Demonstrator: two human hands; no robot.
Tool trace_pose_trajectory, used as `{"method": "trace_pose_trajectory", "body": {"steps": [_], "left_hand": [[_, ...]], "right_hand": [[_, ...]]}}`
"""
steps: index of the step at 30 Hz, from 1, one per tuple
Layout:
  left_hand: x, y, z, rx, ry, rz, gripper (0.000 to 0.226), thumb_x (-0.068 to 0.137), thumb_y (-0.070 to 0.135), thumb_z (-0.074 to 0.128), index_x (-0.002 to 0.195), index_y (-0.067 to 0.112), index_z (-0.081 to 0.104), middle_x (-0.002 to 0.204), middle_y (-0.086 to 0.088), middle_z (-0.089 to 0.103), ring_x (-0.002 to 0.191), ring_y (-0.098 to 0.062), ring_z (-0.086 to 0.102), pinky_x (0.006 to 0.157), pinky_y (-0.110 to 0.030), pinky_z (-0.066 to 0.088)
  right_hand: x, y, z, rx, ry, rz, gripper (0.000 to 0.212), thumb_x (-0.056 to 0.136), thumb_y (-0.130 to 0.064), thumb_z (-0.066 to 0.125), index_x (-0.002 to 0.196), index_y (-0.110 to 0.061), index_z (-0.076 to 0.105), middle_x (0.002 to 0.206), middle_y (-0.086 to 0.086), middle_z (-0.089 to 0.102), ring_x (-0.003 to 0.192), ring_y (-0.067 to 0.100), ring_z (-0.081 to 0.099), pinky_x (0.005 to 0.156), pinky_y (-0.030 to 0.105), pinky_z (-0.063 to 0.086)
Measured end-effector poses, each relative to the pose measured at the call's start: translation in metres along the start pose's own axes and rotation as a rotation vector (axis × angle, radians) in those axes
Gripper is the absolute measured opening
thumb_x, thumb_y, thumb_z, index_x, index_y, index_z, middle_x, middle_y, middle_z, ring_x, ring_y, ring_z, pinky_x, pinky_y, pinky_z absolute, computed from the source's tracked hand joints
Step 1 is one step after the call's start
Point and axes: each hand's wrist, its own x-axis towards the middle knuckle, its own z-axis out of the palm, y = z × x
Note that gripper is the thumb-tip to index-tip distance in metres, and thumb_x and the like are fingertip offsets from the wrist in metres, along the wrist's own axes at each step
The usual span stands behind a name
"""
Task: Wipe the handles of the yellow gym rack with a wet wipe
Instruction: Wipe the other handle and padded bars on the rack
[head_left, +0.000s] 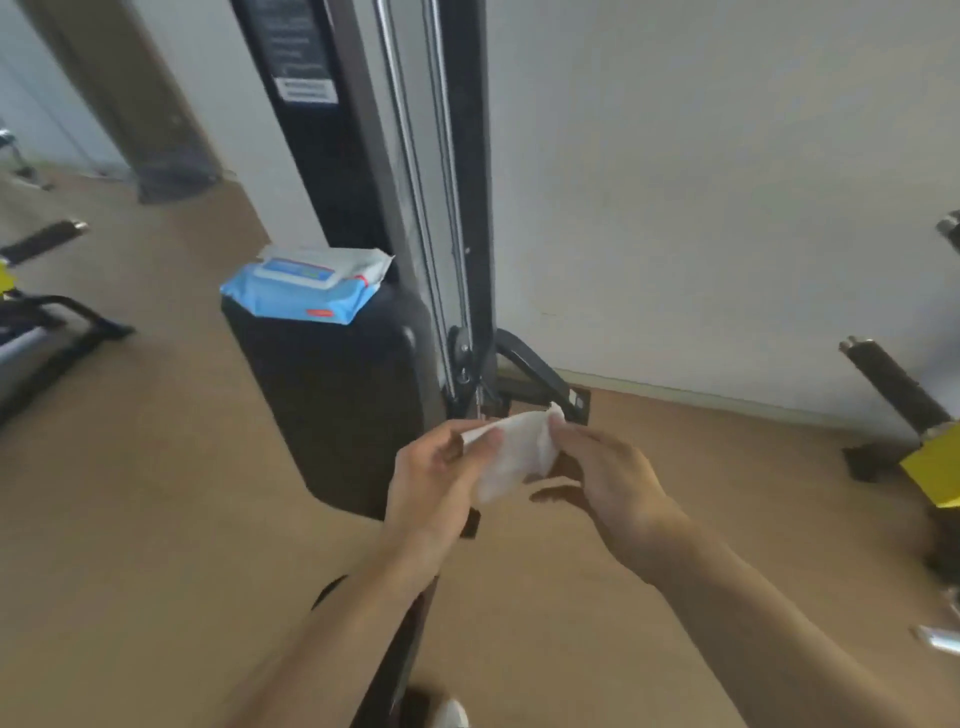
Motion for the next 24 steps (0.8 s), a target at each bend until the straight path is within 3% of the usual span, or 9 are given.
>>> {"method": "trace_pose_trajectory", "body": {"steps": [4,5,8,12,17,21,24], "left_hand": [[-0.021,-0.018,-0.074,0.021,0.174,-0.046,0.008,0.089,0.030,0.072,0.088,0.023,0.077,0.076,0.007,0.074,0.067,-0.006,0.068,0.057,-0.017,0.050],[-0.025,-0.024,-0.093,0.026,0.203,-0.051,0.010,0.088,0.032,0.074,0.087,0.023,0.076,0.080,0.003,0.076,0.075,-0.012,0.071,0.063,-0.023,0.054],[-0.040,-0.038,-0.154,0.004,0.232,-0.095,0.025,0.080,0.046,0.070,0.088,0.023,0.076,0.086,-0.003,0.077,0.086,-0.023,0.074,0.080,-0.044,0.060],[-0.062,-0.054,-0.245,-0.040,0.304,-0.104,0.014,0.093,0.028,0.068,0.087,0.018,0.076,0.078,0.005,0.076,0.071,-0.004,0.071,0.065,-0.018,0.054],[-0.078,-0.071,-0.377,-0.117,0.312,-0.135,0.009,0.091,0.018,0.070,0.091,0.012,0.077,0.071,0.006,0.073,0.061,-0.001,0.064,0.055,-0.013,0.047],[-0.073,-0.065,-0.481,-0.090,0.398,-0.101,0.011,0.090,0.016,0.071,0.096,0.010,0.078,0.091,-0.007,0.079,0.074,-0.009,0.069,0.063,-0.016,0.050],[-0.064,-0.061,-0.538,-0.036,0.451,-0.085,0.010,0.090,0.024,0.072,0.092,0.017,0.079,0.089,-0.001,0.079,0.081,-0.014,0.072,0.072,-0.025,0.053]], "right_hand": [[-0.008,0.014,0.076,0.117,-0.138,0.101,0.055,0.088,-0.059,0.060,0.110,-0.010,0.072,0.102,0.014,0.075,0.092,0.029,0.073,0.073,0.038,0.059],[-0.010,0.018,0.096,0.091,-0.184,0.080,0.052,0.086,-0.057,0.063,0.110,-0.011,0.073,0.102,0.012,0.075,0.092,0.027,0.073,0.074,0.039,0.060],[-0.014,0.032,0.160,-0.041,-0.321,-0.029,0.024,0.097,-0.028,0.060,0.107,-0.013,0.075,0.105,0.007,0.076,0.099,0.023,0.072,0.092,0.046,0.057],[-0.019,0.052,0.254,-0.133,-0.327,-0.045,0.025,0.101,-0.024,0.054,0.105,-0.015,0.078,0.105,0.002,0.077,0.103,0.022,0.071,0.080,0.030,0.058],[-0.028,0.060,0.387,-0.106,-0.387,-0.022,0.030,0.101,-0.028,0.053,0.106,-0.011,0.077,0.109,0.006,0.076,0.107,0.021,0.070,0.095,0.041,0.055],[-0.029,0.046,0.488,-0.060,-0.346,-0.033,0.028,0.097,-0.031,0.061,0.108,-0.009,0.074,0.105,0.005,0.077,0.101,0.019,0.072,0.083,0.033,0.058],[-0.024,0.034,0.543,-0.027,-0.350,-0.043,0.025,0.093,-0.031,0.066,0.104,-0.010,0.074,0.097,0.002,0.078,0.092,0.015,0.074,0.078,0.030,0.060]]}}
